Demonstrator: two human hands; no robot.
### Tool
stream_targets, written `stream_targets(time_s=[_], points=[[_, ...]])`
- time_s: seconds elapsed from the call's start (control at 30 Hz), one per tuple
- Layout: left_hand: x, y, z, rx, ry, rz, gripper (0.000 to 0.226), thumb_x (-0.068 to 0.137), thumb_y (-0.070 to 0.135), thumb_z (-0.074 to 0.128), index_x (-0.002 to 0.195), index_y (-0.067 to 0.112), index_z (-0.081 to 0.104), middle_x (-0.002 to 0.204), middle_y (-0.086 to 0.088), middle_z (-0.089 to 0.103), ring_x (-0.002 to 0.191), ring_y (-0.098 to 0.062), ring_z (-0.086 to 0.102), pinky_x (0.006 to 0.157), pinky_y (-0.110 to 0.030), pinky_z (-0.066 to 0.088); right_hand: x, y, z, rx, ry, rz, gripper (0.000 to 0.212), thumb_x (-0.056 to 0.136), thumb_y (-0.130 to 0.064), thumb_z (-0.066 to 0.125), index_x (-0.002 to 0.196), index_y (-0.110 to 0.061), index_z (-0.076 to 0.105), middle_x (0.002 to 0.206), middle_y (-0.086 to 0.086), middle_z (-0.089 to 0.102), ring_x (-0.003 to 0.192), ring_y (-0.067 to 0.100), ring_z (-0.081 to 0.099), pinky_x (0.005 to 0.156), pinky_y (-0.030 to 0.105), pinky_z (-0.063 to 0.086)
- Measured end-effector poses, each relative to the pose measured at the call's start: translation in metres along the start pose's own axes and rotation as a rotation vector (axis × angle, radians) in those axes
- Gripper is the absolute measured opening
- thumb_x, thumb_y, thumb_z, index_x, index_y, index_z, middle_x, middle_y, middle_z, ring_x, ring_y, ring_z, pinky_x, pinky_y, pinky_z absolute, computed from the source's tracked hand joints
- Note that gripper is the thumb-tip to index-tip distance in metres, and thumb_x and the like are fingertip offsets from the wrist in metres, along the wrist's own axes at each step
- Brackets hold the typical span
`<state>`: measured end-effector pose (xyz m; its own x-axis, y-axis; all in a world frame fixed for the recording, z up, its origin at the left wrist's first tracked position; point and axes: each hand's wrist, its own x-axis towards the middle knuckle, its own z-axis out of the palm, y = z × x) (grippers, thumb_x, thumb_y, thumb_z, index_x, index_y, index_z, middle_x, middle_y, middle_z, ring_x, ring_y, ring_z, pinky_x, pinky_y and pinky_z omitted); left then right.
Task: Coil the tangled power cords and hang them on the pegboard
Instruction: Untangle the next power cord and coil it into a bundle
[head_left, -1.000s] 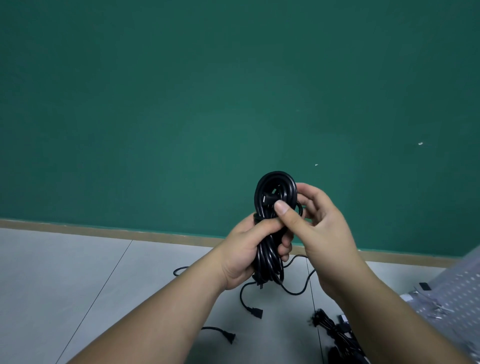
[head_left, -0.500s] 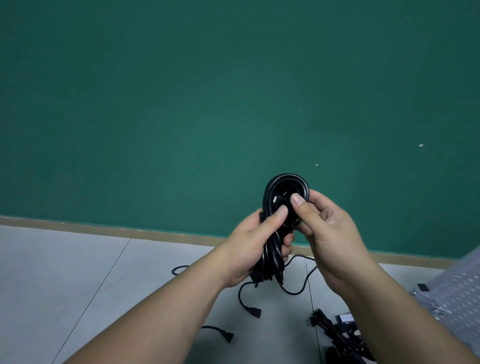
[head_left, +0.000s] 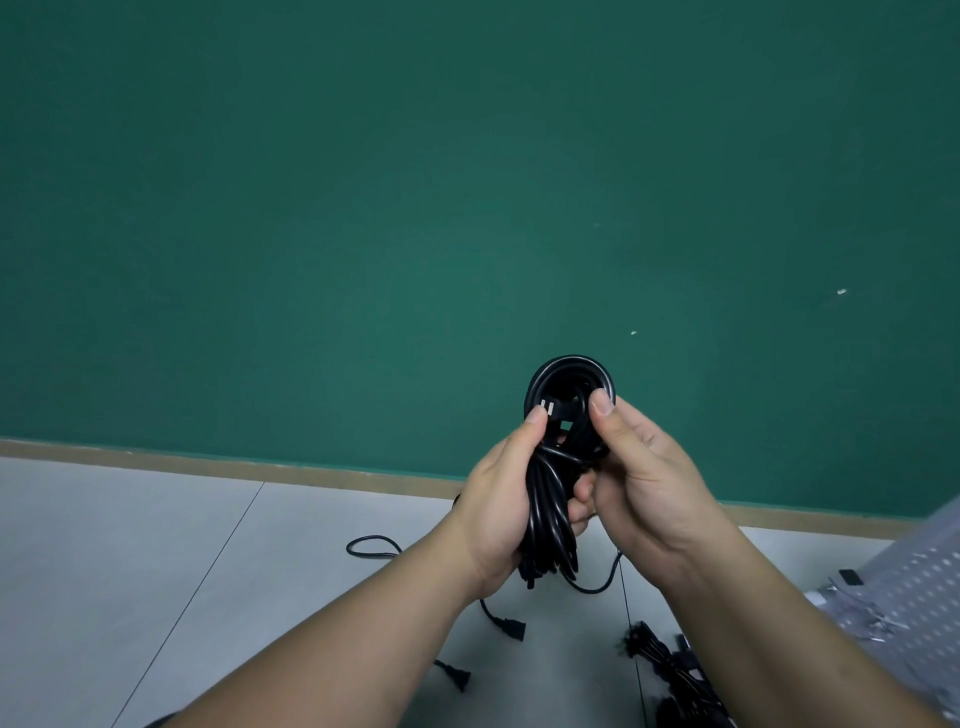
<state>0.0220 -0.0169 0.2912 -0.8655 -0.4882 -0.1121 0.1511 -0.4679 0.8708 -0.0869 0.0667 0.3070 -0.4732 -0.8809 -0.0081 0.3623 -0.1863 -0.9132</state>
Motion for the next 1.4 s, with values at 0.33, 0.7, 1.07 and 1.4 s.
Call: stream_targets(time_s=[0.33, 0.7, 1.07, 1.4], points=[[-0.003, 0.010, -0.004, -0.013, -0.022, -0.024, 0.060, 0.106, 0.059, 0.047, 0.120, 0.003, 0.065, 0.079, -0.018, 0.054, 0.062, -0.025, 0.047, 0.059, -0.033, 0.042, -0.001, -0.001, 0.004, 0.017, -0.050, -0.051, 0.041, 0.103, -0.040, 0.058, 0.129, -0.009, 0.066, 0.084, 0.012, 0.052, 0.055, 0.024, 0.038, 0.052, 0.036, 0.037], [0.000, 0.014, -0.005, 0.313, 0.119, 0.175, 0.055, 0.101, 0.062, 0.041, 0.125, 0.019, 0.064, 0.093, 0.001, 0.072, 0.080, -0.016, 0.065, 0.073, -0.032, 0.055, -0.007, 0.006, 0.012, -0.700, 0.358, -0.474, 0.035, 0.107, -0.031, 0.058, 0.142, -0.028, 0.055, 0.135, -0.006, 0.055, 0.120, 0.001, 0.060, 0.101, 0.022, 0.050], [0.007, 0.009, -0.011, 0.463, 0.141, 0.225, 0.047, 0.105, 0.061, 0.045, 0.126, 0.023, 0.062, 0.121, -0.004, 0.073, 0.112, -0.013, 0.070, 0.105, -0.046, 0.056, -0.010, -0.006, -0.002, -1.510, 0.371, -0.785, 0.024, 0.096, -0.033, 0.076, 0.119, -0.028, 0.078, 0.157, 0.002, 0.048, 0.135, 0.032, 0.047, 0.075, 0.047, 0.058], [0.014, 0.021, -0.020, 0.129, 0.429, 0.046, 0.054, 0.100, 0.071, 0.047, 0.122, 0.024, 0.065, 0.106, -0.005, 0.078, 0.094, -0.023, 0.076, 0.078, -0.043, 0.063, -0.028, 0.010, 0.011, -1.367, 0.009, -0.956, 0.027, 0.104, -0.018, 0.062, 0.127, -0.010, 0.072, 0.124, 0.001, 0.064, 0.110, 0.021, 0.062, 0.094, 0.027, 0.050]])
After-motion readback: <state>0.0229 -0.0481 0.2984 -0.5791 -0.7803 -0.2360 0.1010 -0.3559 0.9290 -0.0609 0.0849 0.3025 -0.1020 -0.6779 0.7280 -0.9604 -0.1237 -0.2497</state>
